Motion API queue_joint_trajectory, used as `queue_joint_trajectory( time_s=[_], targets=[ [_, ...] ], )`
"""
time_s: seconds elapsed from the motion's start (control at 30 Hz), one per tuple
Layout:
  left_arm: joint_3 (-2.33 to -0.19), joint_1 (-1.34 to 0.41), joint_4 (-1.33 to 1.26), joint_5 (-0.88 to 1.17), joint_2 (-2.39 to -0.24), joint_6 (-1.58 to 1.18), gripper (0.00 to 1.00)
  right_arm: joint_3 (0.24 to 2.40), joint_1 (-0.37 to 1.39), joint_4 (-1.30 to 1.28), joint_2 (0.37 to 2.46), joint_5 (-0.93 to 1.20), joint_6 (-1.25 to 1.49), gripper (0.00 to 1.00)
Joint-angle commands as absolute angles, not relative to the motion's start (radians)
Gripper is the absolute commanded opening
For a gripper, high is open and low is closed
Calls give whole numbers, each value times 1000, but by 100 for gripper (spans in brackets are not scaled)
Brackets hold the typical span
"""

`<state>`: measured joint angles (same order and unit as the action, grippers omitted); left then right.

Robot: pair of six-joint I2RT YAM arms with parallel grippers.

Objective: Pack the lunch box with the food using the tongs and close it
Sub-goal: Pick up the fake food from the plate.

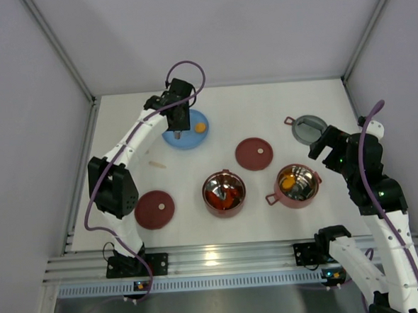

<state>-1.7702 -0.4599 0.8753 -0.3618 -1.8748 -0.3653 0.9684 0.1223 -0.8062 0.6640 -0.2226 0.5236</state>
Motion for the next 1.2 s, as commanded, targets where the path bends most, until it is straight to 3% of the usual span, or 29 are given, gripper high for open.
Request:
queue_joint_trajectory(
  time_s=[0.0, 0.27, 0.53, 0.87, 1.17],
  targets=[
    [-1818, -454, 838, -359, -1887, -356, 48, 965, 113, -778, 661, -222, 509, 99],
    [-1818, -453, 844, -353, -1901, -354, 44, 959, 112, -778, 661, -222, 509, 100],
    [-1821, -448, 851, -348, -1902, -354, 31, 954, 112, -776, 658, -219, 509, 99],
    [-1841, -449, 885, -339, -1853, -354, 6, 953, 112, -778, 653, -219, 509, 100],
    [-1847, -449, 908, -336, -1784, -348, 0, 948, 112, -775, 652, -213, 517, 100]
  ],
)
